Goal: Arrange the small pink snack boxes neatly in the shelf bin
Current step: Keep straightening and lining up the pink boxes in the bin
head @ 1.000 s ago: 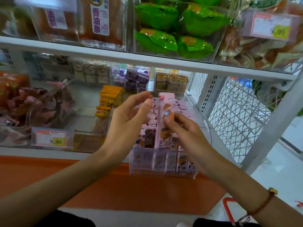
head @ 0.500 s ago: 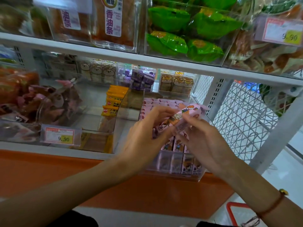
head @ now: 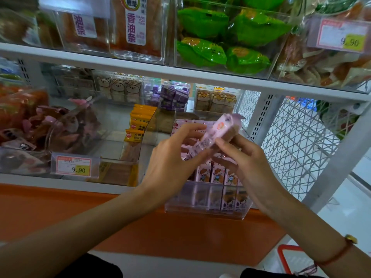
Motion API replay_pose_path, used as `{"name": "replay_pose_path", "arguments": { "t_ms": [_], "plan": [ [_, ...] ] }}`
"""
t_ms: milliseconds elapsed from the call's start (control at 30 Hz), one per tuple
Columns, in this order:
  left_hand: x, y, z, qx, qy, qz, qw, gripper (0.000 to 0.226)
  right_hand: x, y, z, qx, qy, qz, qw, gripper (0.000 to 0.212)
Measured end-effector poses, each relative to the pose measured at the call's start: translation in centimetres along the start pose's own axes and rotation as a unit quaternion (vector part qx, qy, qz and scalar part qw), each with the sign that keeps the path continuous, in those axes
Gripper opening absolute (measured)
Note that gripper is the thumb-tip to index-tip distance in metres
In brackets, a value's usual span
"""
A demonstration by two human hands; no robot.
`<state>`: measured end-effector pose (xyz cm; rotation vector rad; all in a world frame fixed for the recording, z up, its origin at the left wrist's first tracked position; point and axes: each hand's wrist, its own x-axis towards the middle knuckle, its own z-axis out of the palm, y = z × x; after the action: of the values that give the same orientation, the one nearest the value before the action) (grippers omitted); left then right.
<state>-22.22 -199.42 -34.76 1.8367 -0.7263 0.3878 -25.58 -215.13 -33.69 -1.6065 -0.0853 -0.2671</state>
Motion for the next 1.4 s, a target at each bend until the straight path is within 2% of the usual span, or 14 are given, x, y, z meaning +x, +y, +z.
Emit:
{"name": "replay_pose_path", "arguments": {
  "t_ms": [133,233,333,433,500,633,700,800,967,1033,1167,1400],
  "plan": [
    [0.3,0.1,-0.2,-0.083,-0.040,-0.059,0.994,0.025,-0.2,-0.2,-0.4,-0.044,0.025,-0.027,0.998,0.051],
    [0.1,-0.1,-0.2,-0.027,-0.080,-0.052,0.995,0.038,-0.3,0.0,-0.3,-0.091,0.082,-0.055,0.991,0.042],
    [-0.1,-0.1,-0.1,-0.007,-0.062,-0.030,0.998,0.049,-0.4,0.2,-0.3,-0.112,0.092,-0.071,0.987,0.036],
    [0.1,0.0,-0.2,-0.037,-0.034,-0.038,0.998,0.042,-0.4,0.0,-0.3,-0.100,0.075,-0.081,0.989,0.035],
    [0.3,0.3,-0.5,-0.055,-0.046,-0.050,0.996,0.035,-0.4,-0.2,-0.5,-0.068,0.071,-0.075,0.992,0.031],
    [0.5,0.7,-0.9,-0.167,-0.102,-0.155,0.968,0.020,0.0,-0.2,-1.0,-0.041,0.061,-0.028,0.997,0.032],
    [0.7,0.6,-1.0,-0.180,-0.122,-0.212,0.953,0.025,0.2,0.0,-1.0,-0.017,0.047,0.008,0.999,0.030],
    [0.9,0.4,-1.1,-0.196,-0.122,-0.244,0.942,0.037,0.3,0.2,-1.1,0.006,0.029,0.043,0.999,0.034],
    [0.9,0.1,-0.9,-0.202,-0.150,-0.228,0.941,0.034,0.4,0.0,-1.0,0.024,-0.018,0.051,0.998,0.037],
    [0.8,0.0,-0.8,-0.212,-0.148,-0.199,0.945,0.028,0.4,-0.1,-1.1,0.014,-0.020,0.013,1.000,0.039],
    [1.0,-0.3,-0.9,-0.155,-0.108,-0.112,0.976,0.034,-0.1,-0.3,-1.1,-0.038,-0.032,-0.070,0.996,0.042],
    [1.0,-0.6,-0.7,-0.133,-0.102,-0.066,0.984,0.035,-0.2,-0.2,-1.2,-0.062,-0.040,-0.102,0.992,0.043]
  ]
}}
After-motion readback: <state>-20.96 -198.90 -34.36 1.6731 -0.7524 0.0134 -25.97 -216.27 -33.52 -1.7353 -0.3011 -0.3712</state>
